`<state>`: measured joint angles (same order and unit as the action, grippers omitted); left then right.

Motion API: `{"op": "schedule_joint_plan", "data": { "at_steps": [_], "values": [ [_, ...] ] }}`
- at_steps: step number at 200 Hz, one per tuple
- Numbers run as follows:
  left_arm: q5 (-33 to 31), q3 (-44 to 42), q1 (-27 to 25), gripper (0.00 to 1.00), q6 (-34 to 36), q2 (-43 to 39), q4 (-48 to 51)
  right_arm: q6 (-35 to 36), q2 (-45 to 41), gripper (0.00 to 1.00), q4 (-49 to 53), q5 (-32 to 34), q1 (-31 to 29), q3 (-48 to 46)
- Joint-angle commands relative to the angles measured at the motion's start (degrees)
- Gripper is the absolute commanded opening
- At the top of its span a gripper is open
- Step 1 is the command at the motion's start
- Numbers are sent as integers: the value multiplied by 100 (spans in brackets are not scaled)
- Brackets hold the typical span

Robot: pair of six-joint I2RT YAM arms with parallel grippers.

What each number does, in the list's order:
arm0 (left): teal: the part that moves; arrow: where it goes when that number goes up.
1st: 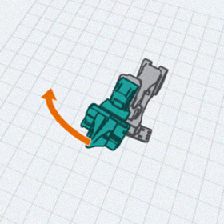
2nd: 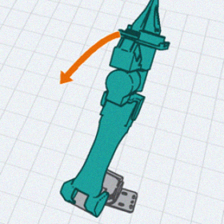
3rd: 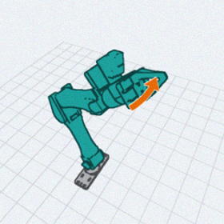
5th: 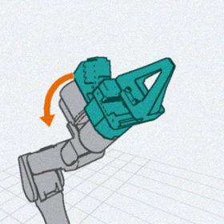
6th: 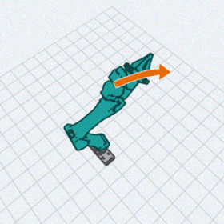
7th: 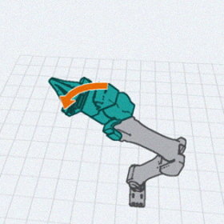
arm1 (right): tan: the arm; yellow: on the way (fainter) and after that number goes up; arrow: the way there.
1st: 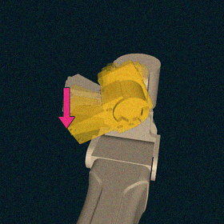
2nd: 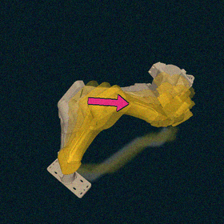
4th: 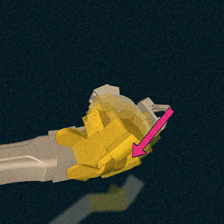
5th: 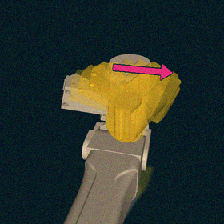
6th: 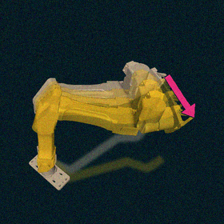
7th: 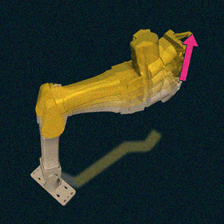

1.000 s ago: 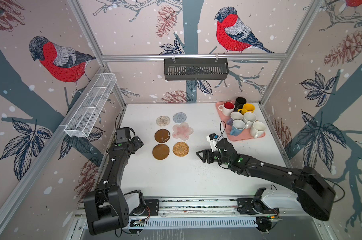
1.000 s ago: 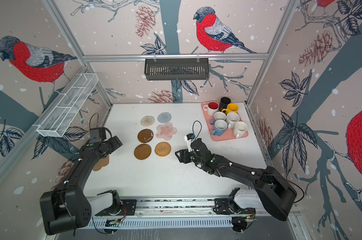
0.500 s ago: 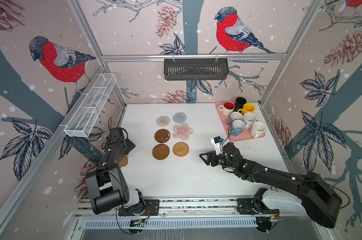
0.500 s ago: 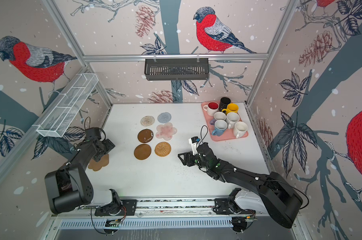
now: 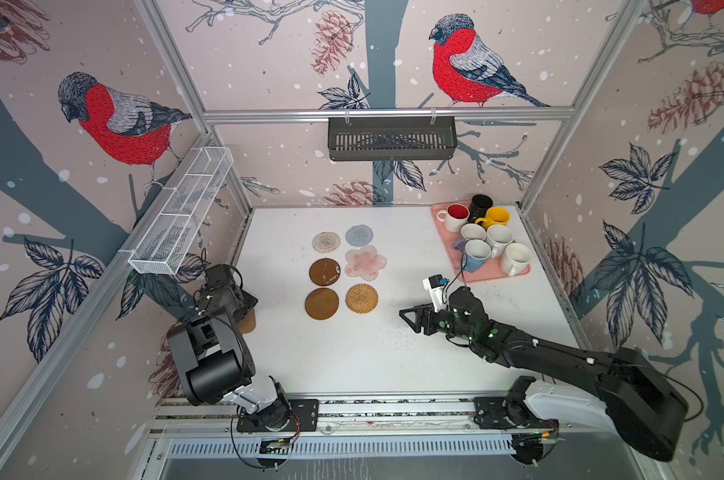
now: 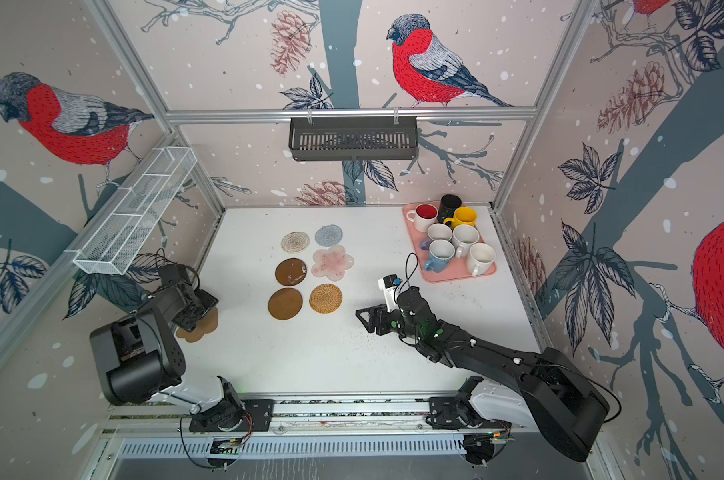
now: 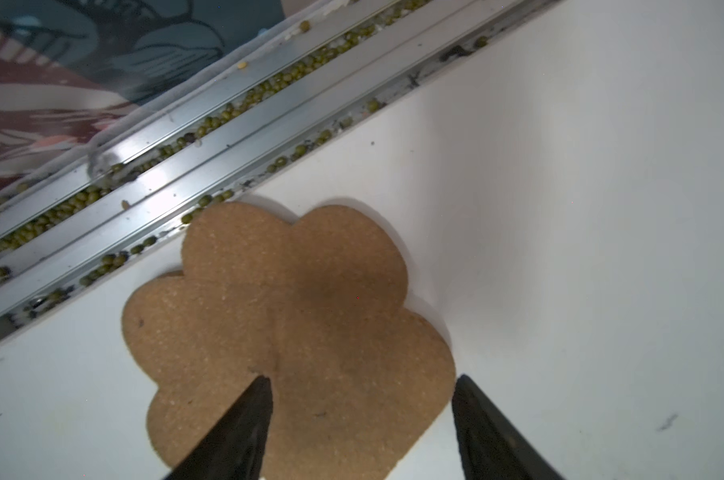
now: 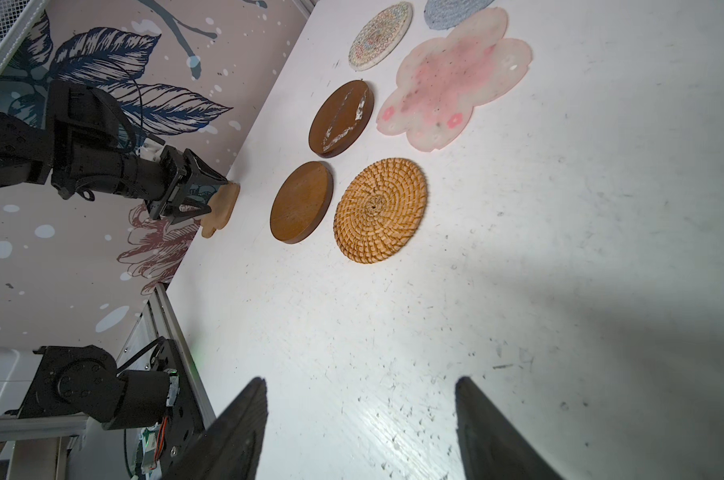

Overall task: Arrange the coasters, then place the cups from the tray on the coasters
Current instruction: 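Retract the right arm while the left gripper moves over the cork flower coaster, then lower the left gripper and pinch the edge of the cork flower-shaped coaster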

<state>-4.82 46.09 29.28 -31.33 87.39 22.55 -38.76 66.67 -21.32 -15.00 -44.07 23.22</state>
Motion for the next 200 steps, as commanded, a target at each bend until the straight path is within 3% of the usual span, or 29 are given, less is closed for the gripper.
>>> {"op": "schedule_joint_plan", "data": {
  "at_steps": [1,55,103,134,165,200],
  "values": [
    [-193,-47,52,71,-131,53,-103,9,38,71,-222,-64,17,-6],
    [235,-117,39,71,-169,166,-94,9,115,71,-232,-44,49,-13],
    [611,-705,-233,71,-454,-363,-423,9,51,71,-228,-20,83,-55],
    [517,-895,-605,70,-597,-697,-381,0,66,71,-250,-30,93,-64],
    [554,-1056,-643,70,-619,-1057,-287,8,86,71,-250,-3,99,-64],
    [148,-549,-608,72,-289,-1022,184,15,170,71,-258,-1,99,-55]
  ]
}}
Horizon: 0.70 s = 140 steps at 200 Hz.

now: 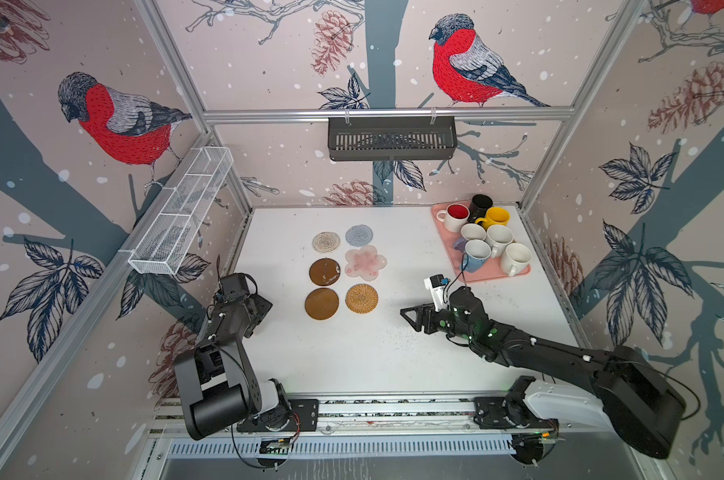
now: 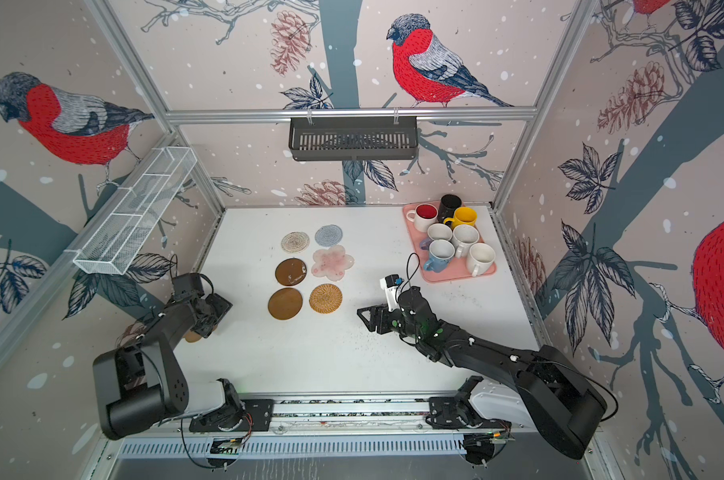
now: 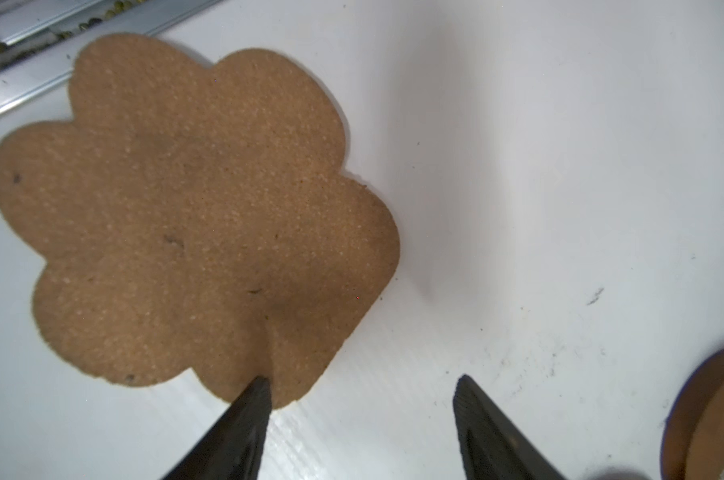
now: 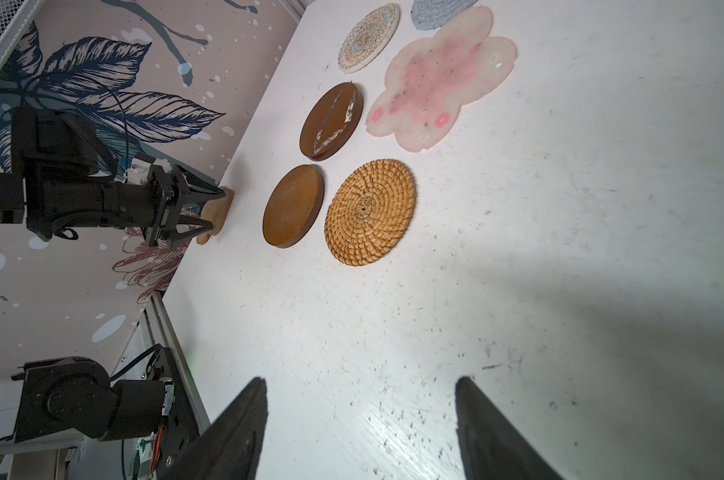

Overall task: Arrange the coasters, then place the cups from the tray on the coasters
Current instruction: 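Lower the left gripper and pinch the edge of the cork flower-shaped coaster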

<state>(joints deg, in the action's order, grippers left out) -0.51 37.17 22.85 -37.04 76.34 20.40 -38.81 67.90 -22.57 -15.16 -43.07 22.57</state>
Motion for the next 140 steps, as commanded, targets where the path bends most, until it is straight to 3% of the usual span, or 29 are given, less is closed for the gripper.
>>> {"op": "schedule_joint_plan", "data": {
  "at_steps": [1,57,140],
  "values": [
    [-282,365,44,72,314,97,409,21,52,71,-134,9,0,11],
    [-194,1010,836,84,1357,681,899,35,134,74,-129,11,-3,37],
    [-248,1418,896,93,1823,1261,708,49,197,76,-127,44,13,36]
  ]
}}
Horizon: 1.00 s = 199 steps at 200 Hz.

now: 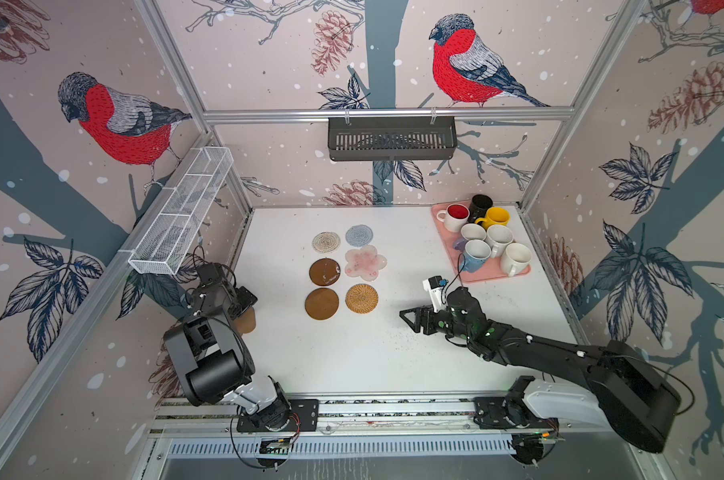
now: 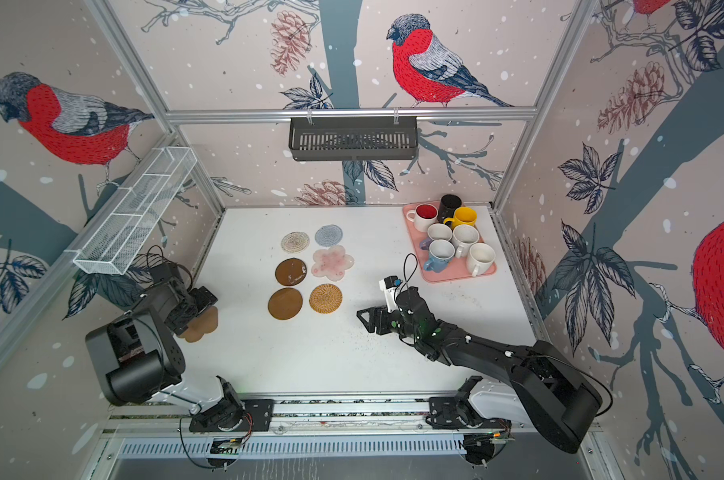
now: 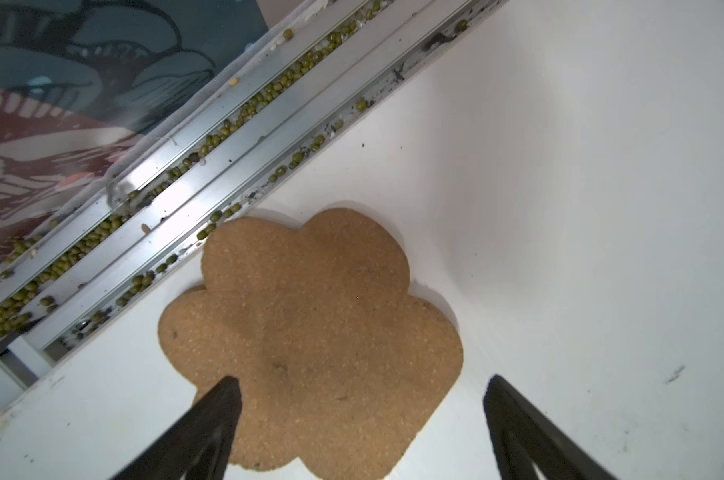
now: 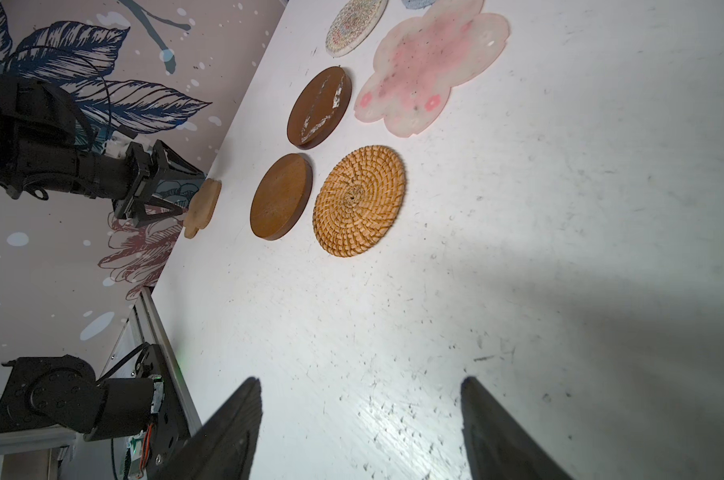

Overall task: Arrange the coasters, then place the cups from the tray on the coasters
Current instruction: 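Lower the left gripper and pinch the edge of the cork flower-shaped coaster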

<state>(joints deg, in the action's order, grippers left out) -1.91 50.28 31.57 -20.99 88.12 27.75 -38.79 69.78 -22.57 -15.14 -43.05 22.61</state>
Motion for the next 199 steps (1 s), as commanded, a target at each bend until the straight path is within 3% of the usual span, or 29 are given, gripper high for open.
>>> {"op": "schedule_joint_plan", "data": {
  "at_steps": [1,27,77,144,199],
  "values": [
    [-117,110,24,93,223,83,-34,46,9,76,-126,44,9,32],
    [-343,272,55,91,338,193,-94,55,68,76,-138,54,30,33],
    [-367,376,77,75,480,494,-350,62,176,76,-169,30,77,39],
    [-520,654,82,64,587,845,-474,72,524,76,-205,4,129,86],
    [-475,633,103,63,587,1101,-472,77,531,76,-204,-7,160,85]
  ]
}}
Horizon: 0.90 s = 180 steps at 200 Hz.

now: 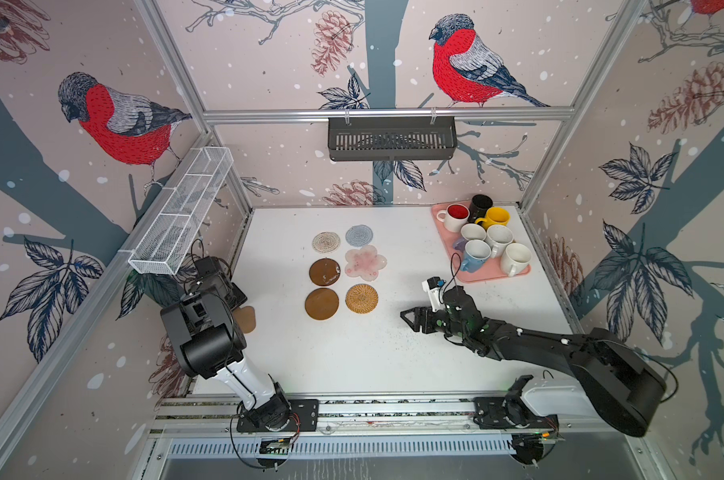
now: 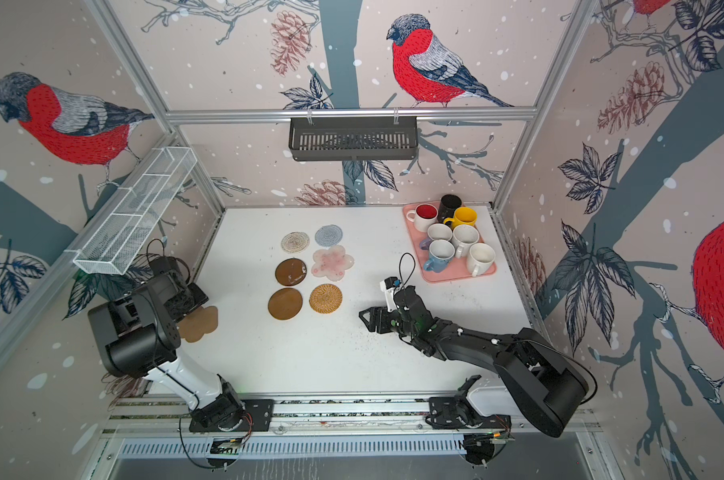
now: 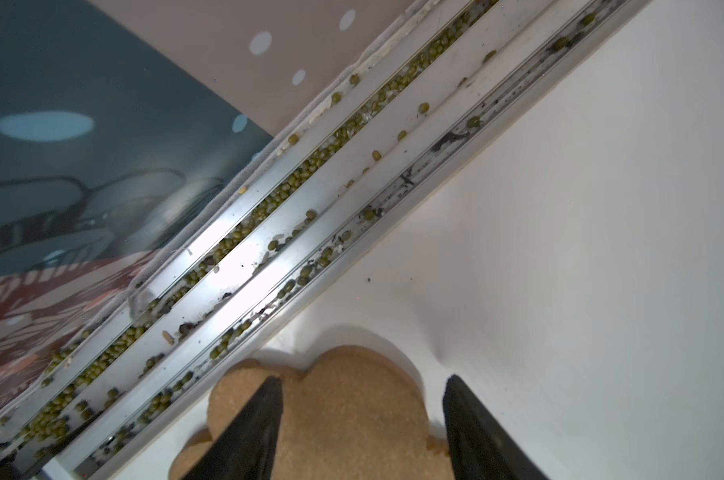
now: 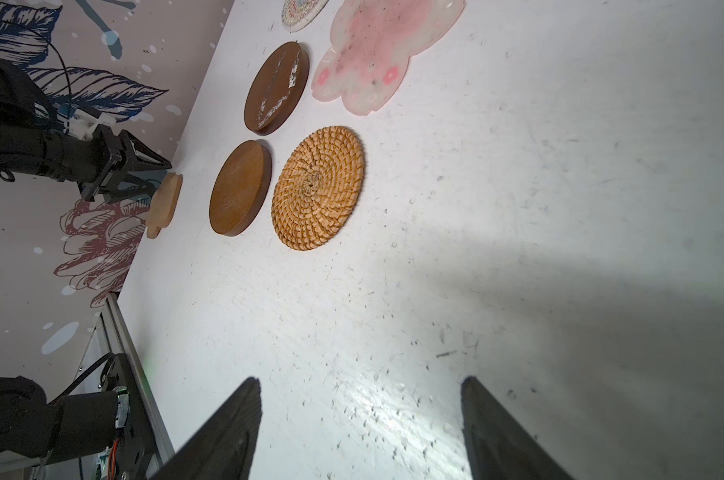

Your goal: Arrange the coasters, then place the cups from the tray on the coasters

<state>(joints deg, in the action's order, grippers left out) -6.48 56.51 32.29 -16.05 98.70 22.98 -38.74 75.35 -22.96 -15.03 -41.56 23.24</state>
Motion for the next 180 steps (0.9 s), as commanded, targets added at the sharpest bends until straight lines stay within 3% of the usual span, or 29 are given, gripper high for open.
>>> {"op": "schedule_joint_plan", "data": {
  "at_steps": [1,70,96,180],
  "values": [
    [-10,10,31,64,94,39,9,75,-24,76,-165,-22,14,22],
    [191,-155,31,64,74,-15,13,75,-232,76,-121,5,25,-21],
    [195,29,30,56,140,-41,31,90,-246,76,-121,41,37,-39],
    [233,35,37,55,134,167,-47,91,-47,76,-156,-44,62,9]
  ]
}}
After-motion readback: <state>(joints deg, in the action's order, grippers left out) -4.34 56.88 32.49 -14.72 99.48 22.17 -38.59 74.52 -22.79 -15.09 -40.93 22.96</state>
